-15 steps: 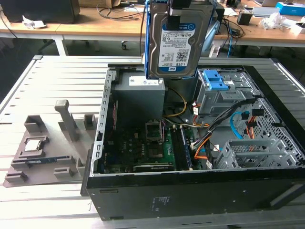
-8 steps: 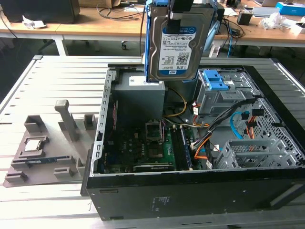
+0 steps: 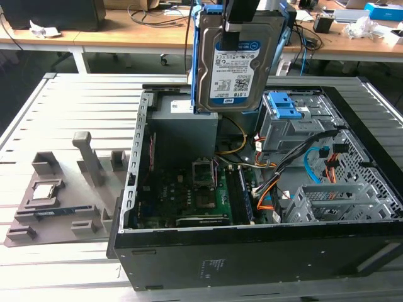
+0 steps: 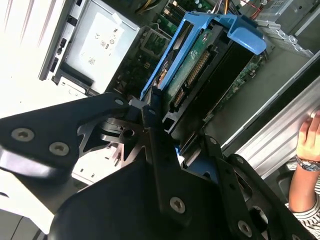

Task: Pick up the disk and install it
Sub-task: 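Pick up the disk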

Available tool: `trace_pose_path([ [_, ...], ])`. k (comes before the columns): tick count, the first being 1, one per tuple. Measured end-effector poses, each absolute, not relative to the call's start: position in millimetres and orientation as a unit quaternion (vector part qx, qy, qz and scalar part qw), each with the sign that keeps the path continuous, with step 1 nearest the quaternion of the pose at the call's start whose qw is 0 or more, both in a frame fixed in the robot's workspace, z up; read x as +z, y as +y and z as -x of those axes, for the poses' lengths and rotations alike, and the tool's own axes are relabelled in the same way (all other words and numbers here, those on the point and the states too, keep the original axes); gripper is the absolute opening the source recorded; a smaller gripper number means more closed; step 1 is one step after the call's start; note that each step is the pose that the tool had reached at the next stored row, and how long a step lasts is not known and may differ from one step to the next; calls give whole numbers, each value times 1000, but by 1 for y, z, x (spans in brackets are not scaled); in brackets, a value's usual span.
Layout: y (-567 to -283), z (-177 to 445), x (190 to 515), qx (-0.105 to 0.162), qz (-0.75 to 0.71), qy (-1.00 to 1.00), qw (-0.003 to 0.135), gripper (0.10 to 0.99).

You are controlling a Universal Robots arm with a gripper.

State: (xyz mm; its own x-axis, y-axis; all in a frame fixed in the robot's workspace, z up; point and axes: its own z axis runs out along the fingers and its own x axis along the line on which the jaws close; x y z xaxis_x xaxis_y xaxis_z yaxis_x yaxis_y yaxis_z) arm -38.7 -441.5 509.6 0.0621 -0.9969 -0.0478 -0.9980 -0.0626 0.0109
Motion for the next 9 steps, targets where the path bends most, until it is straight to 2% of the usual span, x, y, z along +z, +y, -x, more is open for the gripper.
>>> trace_pose_path([
  [9, -451, 39, 506, 21, 729, 685, 12, 369],
])
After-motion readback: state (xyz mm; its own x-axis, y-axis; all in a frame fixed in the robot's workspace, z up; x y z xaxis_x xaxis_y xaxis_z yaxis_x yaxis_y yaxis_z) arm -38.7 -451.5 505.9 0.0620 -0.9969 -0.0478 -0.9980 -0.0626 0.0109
